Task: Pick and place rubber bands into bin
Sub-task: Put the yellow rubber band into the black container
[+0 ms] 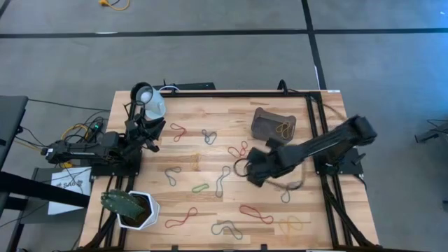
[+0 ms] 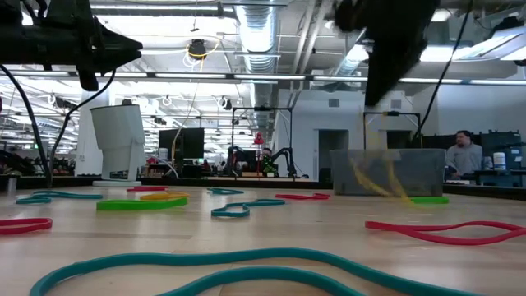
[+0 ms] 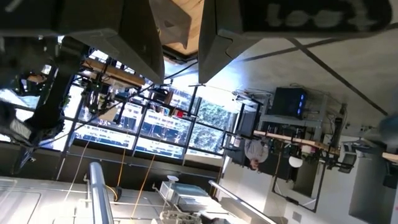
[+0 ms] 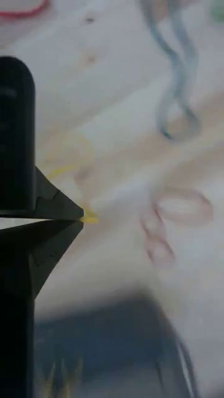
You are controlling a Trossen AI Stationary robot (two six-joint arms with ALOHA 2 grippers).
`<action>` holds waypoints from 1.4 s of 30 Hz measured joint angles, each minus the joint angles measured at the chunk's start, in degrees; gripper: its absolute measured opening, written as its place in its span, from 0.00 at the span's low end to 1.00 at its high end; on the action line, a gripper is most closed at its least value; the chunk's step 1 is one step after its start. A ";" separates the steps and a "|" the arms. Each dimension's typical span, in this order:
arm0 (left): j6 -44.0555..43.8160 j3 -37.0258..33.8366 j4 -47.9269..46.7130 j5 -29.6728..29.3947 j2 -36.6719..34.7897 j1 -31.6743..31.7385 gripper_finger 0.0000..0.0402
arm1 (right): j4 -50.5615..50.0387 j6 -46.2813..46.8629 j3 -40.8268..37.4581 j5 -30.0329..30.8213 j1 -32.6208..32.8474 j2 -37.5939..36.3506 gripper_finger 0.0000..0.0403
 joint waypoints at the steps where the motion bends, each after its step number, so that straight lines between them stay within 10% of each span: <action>1: 0.04 0.00 -0.02 -0.06 0.02 0.00 0.22 | -3.50 0.79 0.76 3.00 -0.04 -2.29 0.00; 7: 0.16 0.00 0.00 -0.25 0.01 0.00 0.22 | -19.46 8.81 2.13 16.11 -2.58 -14.70 0.00; 15: 0.74 0.00 0.00 -0.25 0.01 0.00 0.22 | -26.64 10.35 2.13 16.55 -9.96 -21.50 0.00; 42: 1.33 0.02 0.00 -0.23 0.02 0.00 0.22 | -2.67 -1.32 -19.47 2.82 -19.80 -18.72 0.00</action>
